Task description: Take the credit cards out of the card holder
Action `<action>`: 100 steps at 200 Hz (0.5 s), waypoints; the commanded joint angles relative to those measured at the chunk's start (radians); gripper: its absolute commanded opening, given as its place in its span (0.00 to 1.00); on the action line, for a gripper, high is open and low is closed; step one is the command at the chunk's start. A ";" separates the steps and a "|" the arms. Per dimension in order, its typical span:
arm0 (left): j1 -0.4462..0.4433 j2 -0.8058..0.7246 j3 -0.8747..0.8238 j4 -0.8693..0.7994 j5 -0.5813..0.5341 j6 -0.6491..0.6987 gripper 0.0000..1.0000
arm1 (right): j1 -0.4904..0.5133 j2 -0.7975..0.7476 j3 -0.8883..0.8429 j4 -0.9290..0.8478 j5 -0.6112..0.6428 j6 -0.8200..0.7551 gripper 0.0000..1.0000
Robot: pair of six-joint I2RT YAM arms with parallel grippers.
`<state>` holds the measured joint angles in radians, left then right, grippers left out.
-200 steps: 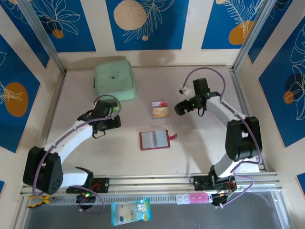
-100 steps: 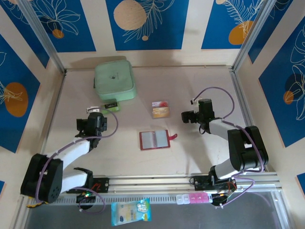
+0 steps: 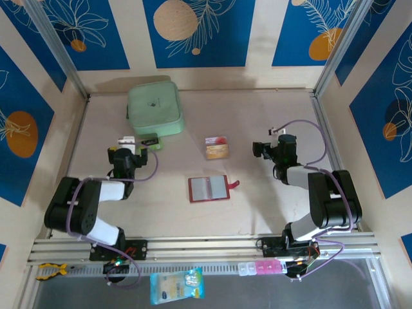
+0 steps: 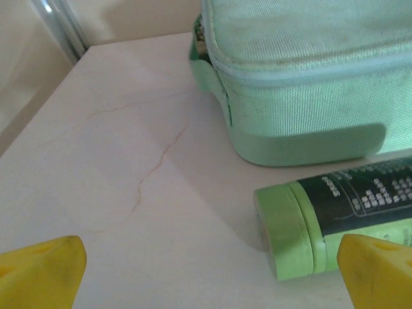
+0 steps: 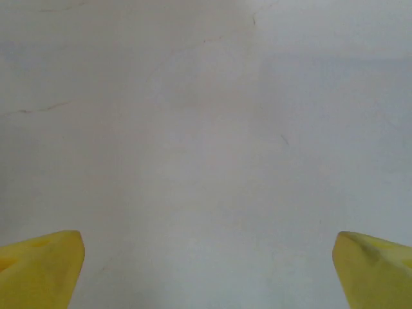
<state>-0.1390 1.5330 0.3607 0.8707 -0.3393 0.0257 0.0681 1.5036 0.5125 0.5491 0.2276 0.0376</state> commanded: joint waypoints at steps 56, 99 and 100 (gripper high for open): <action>0.021 0.034 -0.007 0.118 0.115 0.025 1.00 | -0.068 0.023 -0.094 0.254 -0.158 0.055 0.99; 0.022 0.034 -0.007 0.119 0.117 0.023 1.00 | -0.068 0.019 -0.094 0.252 -0.158 0.057 0.99; 0.021 0.034 -0.007 0.119 0.117 0.023 1.00 | -0.068 0.019 -0.094 0.252 -0.158 0.057 0.99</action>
<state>-0.1284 1.5692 0.3485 0.9524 -0.2428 0.0360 0.0025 1.5208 0.4236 0.7525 0.0925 0.0841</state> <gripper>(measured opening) 0.996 0.990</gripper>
